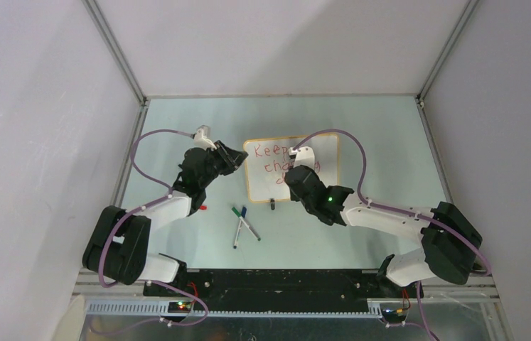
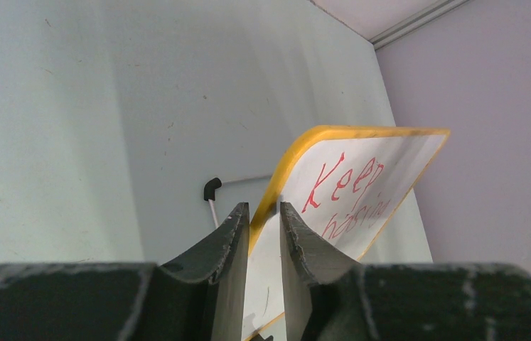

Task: Write a sentence on the whiteboard

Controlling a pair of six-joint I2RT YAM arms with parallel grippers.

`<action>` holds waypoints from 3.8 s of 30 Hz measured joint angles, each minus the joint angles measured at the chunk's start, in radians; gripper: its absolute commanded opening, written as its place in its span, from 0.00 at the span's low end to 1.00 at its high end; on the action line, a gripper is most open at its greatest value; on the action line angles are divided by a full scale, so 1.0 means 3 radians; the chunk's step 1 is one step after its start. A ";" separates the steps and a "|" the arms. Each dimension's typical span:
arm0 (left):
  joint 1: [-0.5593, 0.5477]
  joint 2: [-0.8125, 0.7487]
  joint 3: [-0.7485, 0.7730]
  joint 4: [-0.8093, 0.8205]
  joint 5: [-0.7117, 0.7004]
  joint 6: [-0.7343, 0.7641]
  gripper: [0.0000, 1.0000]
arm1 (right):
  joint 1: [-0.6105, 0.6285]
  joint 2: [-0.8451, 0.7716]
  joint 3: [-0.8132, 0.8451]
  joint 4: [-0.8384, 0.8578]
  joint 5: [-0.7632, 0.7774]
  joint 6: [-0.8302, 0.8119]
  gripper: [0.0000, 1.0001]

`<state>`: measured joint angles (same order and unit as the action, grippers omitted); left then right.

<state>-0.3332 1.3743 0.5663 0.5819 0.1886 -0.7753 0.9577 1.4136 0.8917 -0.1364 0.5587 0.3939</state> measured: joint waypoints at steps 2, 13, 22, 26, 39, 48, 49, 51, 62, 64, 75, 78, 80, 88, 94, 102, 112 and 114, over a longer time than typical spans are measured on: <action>0.0000 0.0000 0.0000 0.0000 0.0000 0.0000 0.27 | 0.0000 0.0001 0.0000 0.0000 0.0000 0.0008 0.00; 0.0000 0.0000 0.0000 0.0000 -0.0001 0.0000 0.27 | -0.0013 0.0001 0.0000 -0.0001 -0.0032 0.0020 0.00; 0.0000 0.0000 0.0000 -0.0001 -0.0003 0.0001 0.27 | 0.0023 0.0072 0.0027 -0.0078 -0.0076 0.0024 0.00; 0.0000 0.0000 0.0000 -0.0001 -0.0003 0.0001 0.27 | 0.0033 0.0076 0.0027 -0.0132 -0.0075 0.0056 0.00; 0.0000 0.0000 0.0000 -0.0001 -0.0003 0.0001 0.27 | 0.0039 0.0076 0.0027 -0.0186 -0.0074 0.0079 0.00; 0.0000 0.0000 0.0000 -0.0001 -0.0003 0.0001 0.27 | 0.0031 0.0076 0.0027 -0.0177 -0.0081 0.0070 0.00; 0.0000 0.0000 0.0000 -0.0001 -0.0003 0.0001 0.27 | 0.0028 0.0076 0.0027 -0.0177 -0.0085 0.0070 0.00; 0.0000 0.0000 0.0000 -0.0001 -0.0003 0.0001 0.26 | 0.0023 0.0076 0.0027 -0.0174 -0.0090 0.0069 0.00; 0.0000 0.0000 0.0000 -0.0001 -0.0003 0.0001 0.26 | -0.0045 0.0076 0.0027 -0.0123 -0.0153 0.0051 0.00; 0.0000 0.0000 0.0000 -0.0001 -0.0003 0.0001 0.27 | -0.0050 0.0076 0.0027 -0.0122 -0.0163 0.0045 0.00; 0.0000 0.0000 0.0000 -0.0001 -0.0003 0.0001 0.26 | -0.0071 0.0064 0.0027 -0.0038 -0.0177 0.0019 0.00; 0.0000 0.0000 0.0000 -0.0001 -0.0004 0.0001 0.26 | -0.0084 0.0056 0.0027 -0.0022 -0.0178 0.0010 0.00; 0.0000 0.0000 0.0000 -0.0001 -0.0004 0.0001 0.26 | -0.0092 0.0047 0.0027 -0.0018 -0.0175 0.0003 0.00; 0.0000 0.0000 0.0000 -0.0001 -0.0003 0.0001 0.26 | -0.0132 0.0018 0.0027 -0.0014 -0.0174 -0.0008 0.00; 0.0000 0.0000 0.0000 -0.0001 -0.0003 0.0001 0.26 | -0.0149 0.0005 0.0027 -0.0017 -0.0173 -0.0008 0.00; 0.0000 -0.0001 0.0000 -0.0008 -0.0006 0.0024 0.31 | -0.0155 -0.0032 0.0027 -0.0038 -0.0146 -0.0006 0.00; 0.0000 -0.0514 0.0055 -0.0556 -0.0272 0.0334 0.62 | -0.0001 -0.0618 -0.0206 0.0174 0.0004 -0.0111 0.00; 0.0000 -0.0698 0.0197 -0.0824 -0.0360 0.0440 0.64 | 0.0005 -0.0765 -0.0303 0.0239 0.0023 -0.0125 0.00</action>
<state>-0.3332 1.1648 0.6254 0.3347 0.0807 -0.6434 0.9592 1.1839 0.8009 -0.0647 0.5655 0.3565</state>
